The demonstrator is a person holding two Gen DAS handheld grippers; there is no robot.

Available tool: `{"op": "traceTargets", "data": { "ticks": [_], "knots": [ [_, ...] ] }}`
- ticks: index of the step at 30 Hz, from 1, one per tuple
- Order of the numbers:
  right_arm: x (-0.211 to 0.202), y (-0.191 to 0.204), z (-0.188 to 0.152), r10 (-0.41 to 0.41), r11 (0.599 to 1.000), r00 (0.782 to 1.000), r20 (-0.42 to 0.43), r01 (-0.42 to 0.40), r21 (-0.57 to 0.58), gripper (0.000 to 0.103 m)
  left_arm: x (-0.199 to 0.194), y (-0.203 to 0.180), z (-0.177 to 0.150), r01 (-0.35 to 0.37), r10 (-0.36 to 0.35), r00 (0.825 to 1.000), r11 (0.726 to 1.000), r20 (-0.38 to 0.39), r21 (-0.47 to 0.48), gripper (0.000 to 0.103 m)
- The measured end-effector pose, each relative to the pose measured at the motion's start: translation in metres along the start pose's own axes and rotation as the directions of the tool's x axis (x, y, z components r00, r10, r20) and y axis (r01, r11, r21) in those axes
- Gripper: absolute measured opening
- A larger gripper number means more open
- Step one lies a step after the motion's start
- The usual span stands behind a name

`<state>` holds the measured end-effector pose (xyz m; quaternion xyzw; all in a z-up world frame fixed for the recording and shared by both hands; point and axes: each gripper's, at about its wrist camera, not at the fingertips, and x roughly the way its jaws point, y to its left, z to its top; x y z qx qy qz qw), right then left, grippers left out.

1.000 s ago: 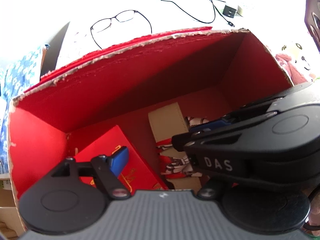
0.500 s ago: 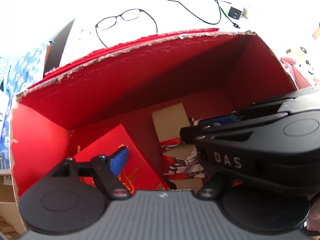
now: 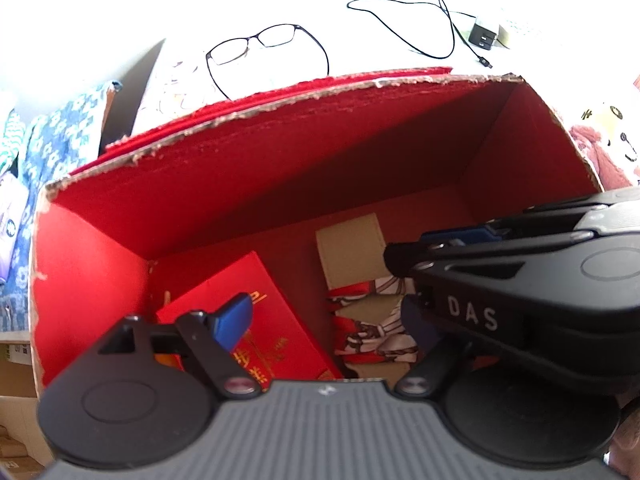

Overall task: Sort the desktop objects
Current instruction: 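Open the right gripper to release the strap and withdraw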

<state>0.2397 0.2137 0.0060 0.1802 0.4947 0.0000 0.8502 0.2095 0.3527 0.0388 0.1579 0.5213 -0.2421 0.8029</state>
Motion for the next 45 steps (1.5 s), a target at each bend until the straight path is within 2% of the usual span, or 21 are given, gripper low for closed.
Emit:
{"op": "traceTargets", "data": {
  "ticks": [12,20,28,35,41,45],
  "knots": [
    [-0.014,0.004,-0.005,-0.098,0.995,0.989,0.111,0.098,0.000,0.022,-0.004,-0.001,-0.002,-0.040,0.040,0.998,0.999,0.040,-0.004,0.083],
    [-0.014,0.003,0.001,-0.114,0.993,0.985,0.127,0.113,0.016,0.020,-0.006,-0.004,-0.002,-0.082,0.082,0.995,0.997,0.059,0.003,0.083],
    [-0.015,0.003,-0.001,-0.129,0.992,0.983,0.132,0.127,0.026,0.019,-0.004,0.001,-0.002,-0.064,0.065,0.997,0.998,0.045,-0.029,0.082],
    [-0.021,0.001,-0.005,-0.121,0.992,0.978,0.167,0.115,0.047,0.017,-0.006,-0.002,-0.004,-0.092,0.094,0.993,0.995,0.075,-0.025,0.082],
    [-0.025,-0.002,-0.007,-0.083,0.996,0.977,0.198,0.072,0.061,0.017,-0.011,-0.002,-0.007,-0.079,0.081,0.990,0.997,0.115,-0.021,0.083],
    [-0.039,0.000,-0.014,-0.073,0.997,0.961,0.266,0.060,0.056,0.019,-0.018,0.010,-0.009,-0.008,0.017,0.989,0.998,0.149,-0.062,0.085]
  ]
}}
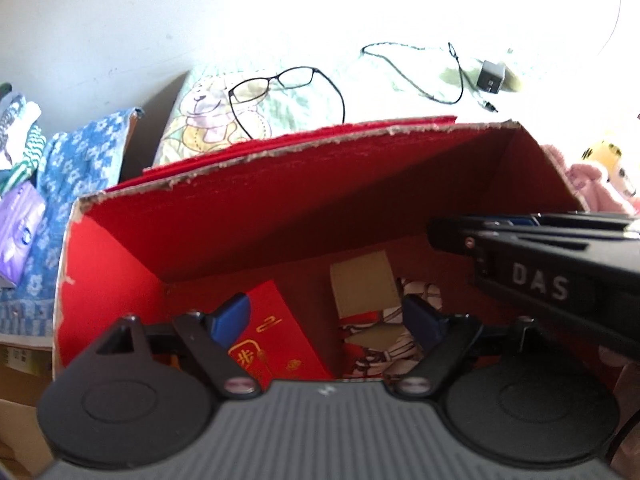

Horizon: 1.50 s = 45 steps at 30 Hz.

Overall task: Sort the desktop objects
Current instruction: 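Open the right gripper to release the strap and withdraw, then grasp the rim of the printed tape roll with the right gripper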

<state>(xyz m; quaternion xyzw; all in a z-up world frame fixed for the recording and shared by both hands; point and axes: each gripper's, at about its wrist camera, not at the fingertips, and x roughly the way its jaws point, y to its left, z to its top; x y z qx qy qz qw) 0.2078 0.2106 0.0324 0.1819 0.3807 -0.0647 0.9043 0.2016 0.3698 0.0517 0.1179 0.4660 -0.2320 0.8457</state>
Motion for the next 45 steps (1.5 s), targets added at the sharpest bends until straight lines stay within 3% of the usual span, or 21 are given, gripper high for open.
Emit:
{"op": "traceTargets", "data": {
  "ticks": [3,8,13,17,22,26,30,35,38,45],
  "knots": [
    [-0.024,-0.002,-0.003,0.042,0.999,0.997,0.070,-0.044,0.015,0.024,-0.017,0.007,-0.002,0.014,-0.012,1.000,0.998,0.027,-0.066,0.083],
    [-0.069,-0.013,-0.002,0.157,0.986,0.974,0.166,-0.163,0.027,0.025,-0.074,0.007,-0.011,0.040,-0.023,0.989,0.993,0.145,-0.113,0.084],
    [-0.104,-0.018,-0.011,0.298,0.953,0.933,0.203,-0.303,-0.008,0.028,-0.126,0.006,-0.029,0.037,-0.007,0.975,0.991,0.221,-0.132,0.084],
    [-0.131,-0.018,-0.027,0.387,0.922,0.896,0.219,-0.375,-0.097,0.028,-0.152,0.008,-0.063,0.054,-0.012,0.970,0.984,0.241,-0.171,0.084],
    [-0.138,-0.018,-0.050,0.478,0.876,0.868,0.137,-0.458,-0.152,0.028,-0.159,0.009,-0.107,0.022,0.025,0.980,0.973,0.198,-0.228,0.083],
    [-0.127,-0.009,-0.074,0.514,0.845,0.857,0.038,-0.499,-0.191,0.028,-0.147,0.007,-0.140,-0.054,0.084,0.991,0.963,0.103,-0.265,0.070],
    [-0.106,0.004,-0.096,0.508,0.836,0.858,-0.078,-0.512,-0.198,0.028,-0.128,0.008,-0.168,-0.119,0.126,0.992,0.944,0.001,-0.307,0.066],
    [-0.084,0.021,-0.113,0.465,0.842,0.864,-0.194,-0.499,-0.203,0.029,-0.114,0.002,-0.186,-0.128,0.114,0.992,0.936,-0.060,-0.328,0.065],
    [-0.076,0.028,-0.118,0.449,0.846,0.861,-0.240,-0.496,-0.198,0.030,-0.101,0.000,-0.191,-0.142,0.111,0.988,0.934,-0.111,-0.327,0.048],
    [-0.068,0.038,-0.131,0.422,0.848,0.856,-0.300,-0.490,-0.204,0.030,-0.085,0.000,-0.197,-0.177,0.133,0.979,0.929,-0.154,-0.326,0.039]
  ]
}}
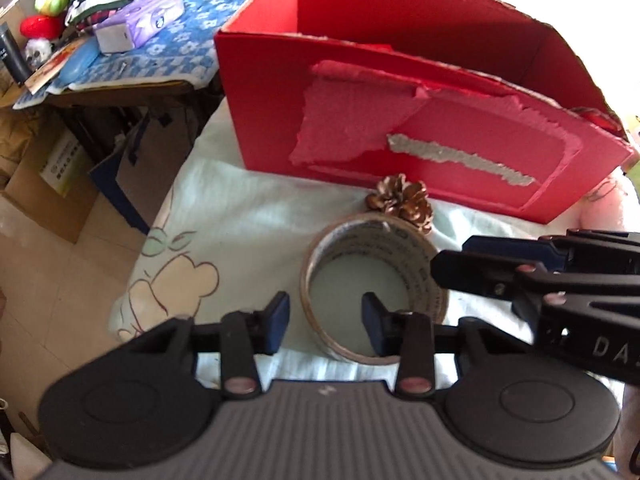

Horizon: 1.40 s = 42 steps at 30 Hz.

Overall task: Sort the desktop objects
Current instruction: 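Grasp the rim of the printed tape roll with the right gripper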

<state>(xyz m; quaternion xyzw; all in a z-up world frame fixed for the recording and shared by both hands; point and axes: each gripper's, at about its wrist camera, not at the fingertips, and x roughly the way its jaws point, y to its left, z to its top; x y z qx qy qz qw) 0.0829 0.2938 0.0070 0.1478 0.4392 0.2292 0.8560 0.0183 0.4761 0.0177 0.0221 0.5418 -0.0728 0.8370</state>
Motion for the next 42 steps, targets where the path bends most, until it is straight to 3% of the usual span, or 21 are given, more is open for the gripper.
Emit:
{"op": "traceTargets", "data": {
  "ticks": [1,5,11,18,24,29,34,38,42],
  "knots": [
    [0.003,0.000,-0.001,-0.005,1.000,1.000,-0.009,0.005,0.002,0.030,0.003,0.000,0.000,-0.011,0.011,1.000,1.000,-0.004,0.000,0.035],
    [0.014,-0.002,-0.005,-0.039,0.999,0.998,-0.045,0.039,0.008,0.030,0.016,0.005,0.001,-0.013,0.011,0.999,1.000,-0.048,-0.026,0.033],
    [0.023,-0.013,-0.007,-0.012,0.998,0.996,-0.089,0.017,0.055,0.024,0.023,0.000,0.000,-0.022,0.021,0.998,1.000,-0.055,-0.007,0.015],
    [0.013,-0.013,-0.009,0.006,0.999,0.993,-0.118,-0.002,0.035,0.023,0.014,-0.007,-0.003,-0.029,0.031,0.997,0.999,-0.075,0.035,0.013],
    [-0.007,-0.007,-0.008,0.069,0.998,0.993,-0.101,-0.069,0.007,0.023,-0.019,-0.017,-0.010,-0.068,0.070,0.997,0.994,-0.021,0.091,0.013],
    [-0.035,0.002,-0.002,0.105,0.994,0.994,-0.032,-0.105,-0.023,0.023,-0.060,-0.026,-0.004,-0.091,0.085,0.994,0.991,0.063,0.100,0.014],
    [-0.066,0.007,0.018,0.135,0.991,0.986,0.093,-0.133,-0.031,0.023,-0.104,-0.040,0.015,-0.106,0.076,0.977,0.984,0.200,0.145,0.014],
    [-0.090,0.002,0.038,0.100,0.995,0.974,0.205,-0.096,-0.028,0.023,-0.119,-0.052,0.044,-0.074,0.019,0.962,0.979,0.274,0.192,0.015],
    [-0.109,-0.007,0.052,0.001,1.000,0.954,0.300,0.000,-0.004,0.023,-0.117,-0.065,0.076,0.015,-0.098,0.945,0.965,0.311,0.260,0.015]
  ]
}}
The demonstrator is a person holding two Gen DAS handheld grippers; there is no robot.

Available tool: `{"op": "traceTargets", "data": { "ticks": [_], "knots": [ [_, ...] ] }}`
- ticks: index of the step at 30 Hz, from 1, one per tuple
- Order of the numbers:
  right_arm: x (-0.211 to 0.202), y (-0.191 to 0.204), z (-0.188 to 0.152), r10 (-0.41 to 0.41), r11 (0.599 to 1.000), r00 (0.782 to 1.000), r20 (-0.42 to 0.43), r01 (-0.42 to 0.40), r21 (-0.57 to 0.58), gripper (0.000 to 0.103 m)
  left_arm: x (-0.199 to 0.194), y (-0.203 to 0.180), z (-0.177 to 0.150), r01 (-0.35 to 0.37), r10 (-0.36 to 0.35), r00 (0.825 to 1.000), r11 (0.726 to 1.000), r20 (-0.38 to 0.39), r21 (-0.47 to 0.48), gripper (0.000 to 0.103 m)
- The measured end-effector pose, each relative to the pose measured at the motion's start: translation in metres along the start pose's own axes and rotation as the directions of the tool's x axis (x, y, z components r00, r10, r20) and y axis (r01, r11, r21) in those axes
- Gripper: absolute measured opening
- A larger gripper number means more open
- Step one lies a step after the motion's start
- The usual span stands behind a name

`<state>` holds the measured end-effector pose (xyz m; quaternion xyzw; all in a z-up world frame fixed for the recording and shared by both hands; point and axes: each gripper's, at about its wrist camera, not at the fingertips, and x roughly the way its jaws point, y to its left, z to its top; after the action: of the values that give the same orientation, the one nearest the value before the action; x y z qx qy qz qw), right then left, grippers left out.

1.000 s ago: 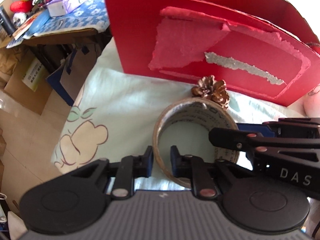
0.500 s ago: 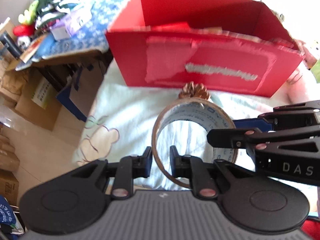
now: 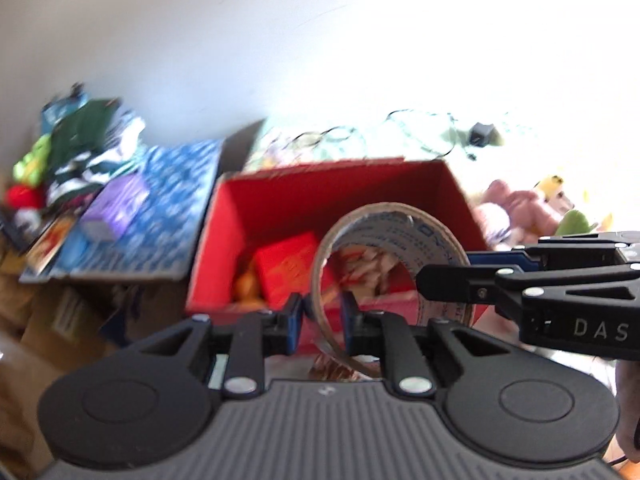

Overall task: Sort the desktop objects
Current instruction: 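Grasp the rim of the printed tape roll with the right gripper, then lift the tape roll and lower it into the red box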

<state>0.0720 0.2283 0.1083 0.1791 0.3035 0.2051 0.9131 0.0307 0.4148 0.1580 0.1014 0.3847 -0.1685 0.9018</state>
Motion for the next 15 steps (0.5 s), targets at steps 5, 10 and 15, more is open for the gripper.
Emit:
{"op": "traceTargets", "data": {
  "ticks": [5,10,15],
  "knots": [
    [0.007,-0.016,0.014,-0.195,0.980,0.979,0.057,0.197,-0.016,0.021,0.048,-0.006,0.038,0.169,-0.169,0.986,0.984,-0.019,0.060,0.014],
    [0.026,-0.038,0.021,-0.342,0.939,0.939,0.045,0.340,0.048,0.018,0.096,-0.010,0.065,0.295,-0.282,0.954,0.943,-0.098,0.155,0.016],
    [0.044,-0.050,0.017,-0.470,0.878,0.882,0.018,0.466,0.110,0.017,0.141,-0.012,0.078,0.404,-0.363,0.909,0.888,-0.205,0.221,0.016]
  ]
}}
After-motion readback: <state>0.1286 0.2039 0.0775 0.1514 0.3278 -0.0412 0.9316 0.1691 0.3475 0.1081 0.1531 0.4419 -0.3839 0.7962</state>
